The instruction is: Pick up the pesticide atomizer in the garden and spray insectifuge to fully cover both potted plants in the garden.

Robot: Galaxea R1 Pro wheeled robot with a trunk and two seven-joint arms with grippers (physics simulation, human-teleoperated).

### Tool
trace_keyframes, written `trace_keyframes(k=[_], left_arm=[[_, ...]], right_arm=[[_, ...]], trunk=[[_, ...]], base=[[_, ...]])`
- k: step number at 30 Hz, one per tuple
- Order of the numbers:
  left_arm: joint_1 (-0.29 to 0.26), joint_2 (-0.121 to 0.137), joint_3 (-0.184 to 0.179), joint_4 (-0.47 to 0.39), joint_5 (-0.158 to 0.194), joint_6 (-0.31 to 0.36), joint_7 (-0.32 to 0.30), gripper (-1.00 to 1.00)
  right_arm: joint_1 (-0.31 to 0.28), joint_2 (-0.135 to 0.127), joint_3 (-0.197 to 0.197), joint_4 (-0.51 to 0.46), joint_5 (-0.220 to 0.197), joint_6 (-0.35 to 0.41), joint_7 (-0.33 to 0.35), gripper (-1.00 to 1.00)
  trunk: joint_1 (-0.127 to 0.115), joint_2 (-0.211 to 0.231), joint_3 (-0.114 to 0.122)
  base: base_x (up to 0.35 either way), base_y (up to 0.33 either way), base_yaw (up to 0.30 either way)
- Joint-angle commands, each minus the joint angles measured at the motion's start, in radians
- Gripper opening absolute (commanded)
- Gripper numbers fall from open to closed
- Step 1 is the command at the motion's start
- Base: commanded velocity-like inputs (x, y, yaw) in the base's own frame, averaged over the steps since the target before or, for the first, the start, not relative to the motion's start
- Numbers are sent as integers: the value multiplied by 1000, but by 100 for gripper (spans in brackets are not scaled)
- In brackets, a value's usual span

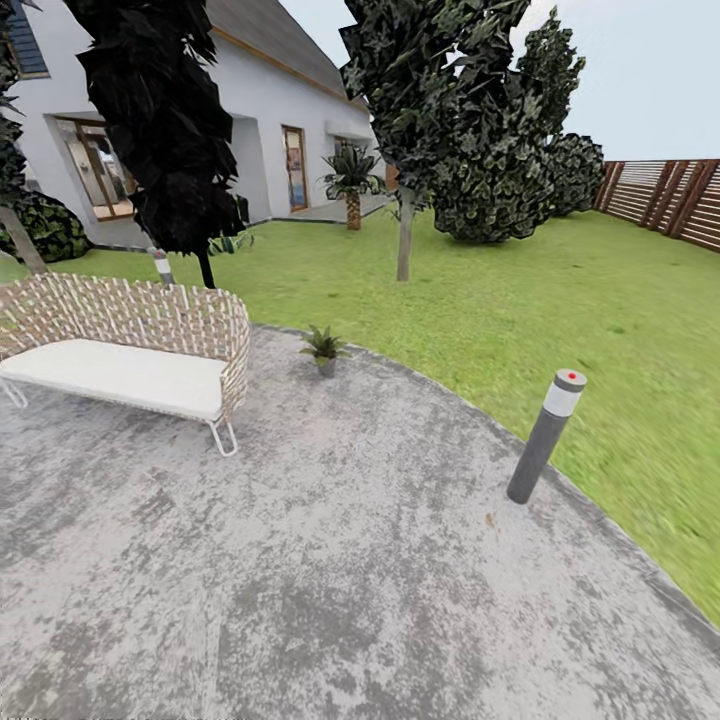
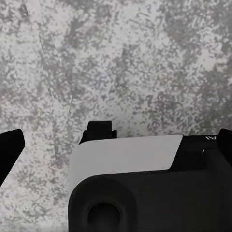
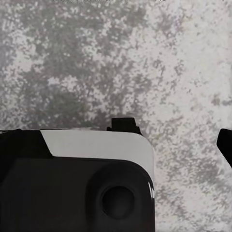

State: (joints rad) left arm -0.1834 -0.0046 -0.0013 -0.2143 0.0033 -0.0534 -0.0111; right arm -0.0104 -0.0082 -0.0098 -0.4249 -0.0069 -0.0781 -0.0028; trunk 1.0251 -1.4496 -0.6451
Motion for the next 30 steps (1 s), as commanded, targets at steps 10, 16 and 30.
trace_keyframes(k=[10, 16, 30], left_arm=[[-1, 0, 1, 1, 1, -3, -1, 100], [-1, 1, 4, 1, 1, -3, -1, 100], [0, 1, 8, 1, 1, -3, 0, 100]], right_arm=[[0, 0, -1, 1, -1, -3, 0, 100], [0, 0, -1, 0, -1, -3, 0, 100], [0, 1, -1, 2, -1, -3, 1, 100]], trunk=[[0, 0, -1], [0, 0, -1], [0, 0, -1]], base=[[0, 0, 241], [12, 0, 266], [292, 0, 136]])
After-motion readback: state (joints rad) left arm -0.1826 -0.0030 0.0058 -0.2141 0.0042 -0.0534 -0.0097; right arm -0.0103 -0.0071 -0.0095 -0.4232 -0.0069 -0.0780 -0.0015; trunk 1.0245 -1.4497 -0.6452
